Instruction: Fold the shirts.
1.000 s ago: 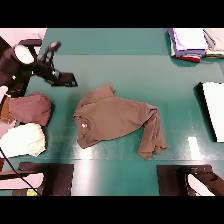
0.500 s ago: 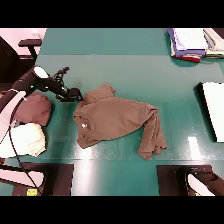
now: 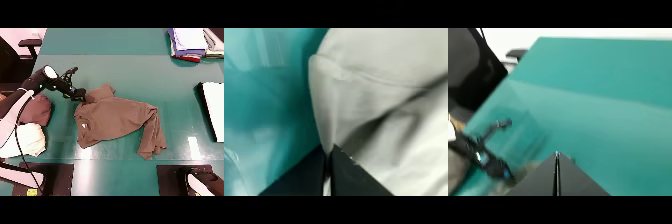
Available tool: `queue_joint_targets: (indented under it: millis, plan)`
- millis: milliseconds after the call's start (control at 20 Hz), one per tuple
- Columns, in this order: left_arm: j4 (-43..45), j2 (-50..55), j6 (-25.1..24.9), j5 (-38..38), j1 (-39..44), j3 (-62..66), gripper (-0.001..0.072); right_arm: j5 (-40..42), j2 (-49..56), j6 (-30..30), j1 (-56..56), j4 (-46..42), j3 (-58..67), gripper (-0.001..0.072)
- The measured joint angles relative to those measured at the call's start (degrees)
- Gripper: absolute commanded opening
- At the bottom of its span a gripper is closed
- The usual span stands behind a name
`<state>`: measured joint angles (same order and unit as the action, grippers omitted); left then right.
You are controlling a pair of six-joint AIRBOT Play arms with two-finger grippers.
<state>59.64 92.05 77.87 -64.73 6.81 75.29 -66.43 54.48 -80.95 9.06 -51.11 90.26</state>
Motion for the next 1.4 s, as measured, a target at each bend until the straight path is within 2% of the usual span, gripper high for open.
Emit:
queue_joint_targets:
  millis: [200,250,300,350,600,750,850,950,1000,1050,1200,1400]
  plan:
    - [1.2,-4.4,0.0,-0.5,-0.1,5.8,0.0026,-9.9,0.4,-1.5,-4.4,-4.0,-8.9,0.0028]
    - [1.8,-5.5,0.0,-0.5,-0.1,7.1,0.0026,-11.5,-0.2,-2.0,-5.6,-5.8,-13.4,0.0161]
    - [2.3,-6.4,0.0,-0.4,-0.2,8.2,0.0026,-12.5,-0.9,-2.3,-6.7,-7.2,-18.0,0.0440]
    - [2.9,-7.1,-0.1,-0.5,-0.2,9.2,0.0026,-13.4,-1.6,-2.5,-8.0,-8.3,-23.5,0.0528]
    - [4.1,-8.5,-0.2,-0.5,-0.2,11.2,0.0026,-13.0,-3.6,-3.0,-11.8,-10.6,-50.3,0.0519]
    - [4.3,-8.6,-0.2,-0.5,-0.1,11.5,0.0026,-9.6,-2.3,-2.5,-10.0,-9.3,-60.1,0.0477]
    - [4.3,-8.7,-0.3,-0.6,-0.2,11.6,0.0026,-6.4,-0.2,-2.3,-7.3,-8.0,-63.3,0.0400]
    - [4.3,-8.7,-0.3,-0.9,-0.2,11.6,0.0026,-4.0,2.3,-2.1,-4.3,-6.6,-64.4,0.0173]
    - [4.4,-8.7,-0.3,-1.1,-0.1,11.6,0.0026,-2.8,3.7,-2.1,-2.9,-6.2,-64.2,0.0086]
    - [4.4,-8.7,-0.3,-1.4,-0.2,11.6,0.0026,-1.9,4.8,-2.1,-1.8,-6.5,-63.6,0.0035]
    - [5.3,-9.9,-0.3,-1.9,-0.1,12.1,0.0026,-0.1,6.9,-1.9,0.4,-10.4,-58.4,0.0020]
    - [9.5,-16.3,-0.2,-1.9,-0.1,16.3,0.0026,-4.7,3.4,-2.7,0.9,-19.0,-45.3,0.0020]
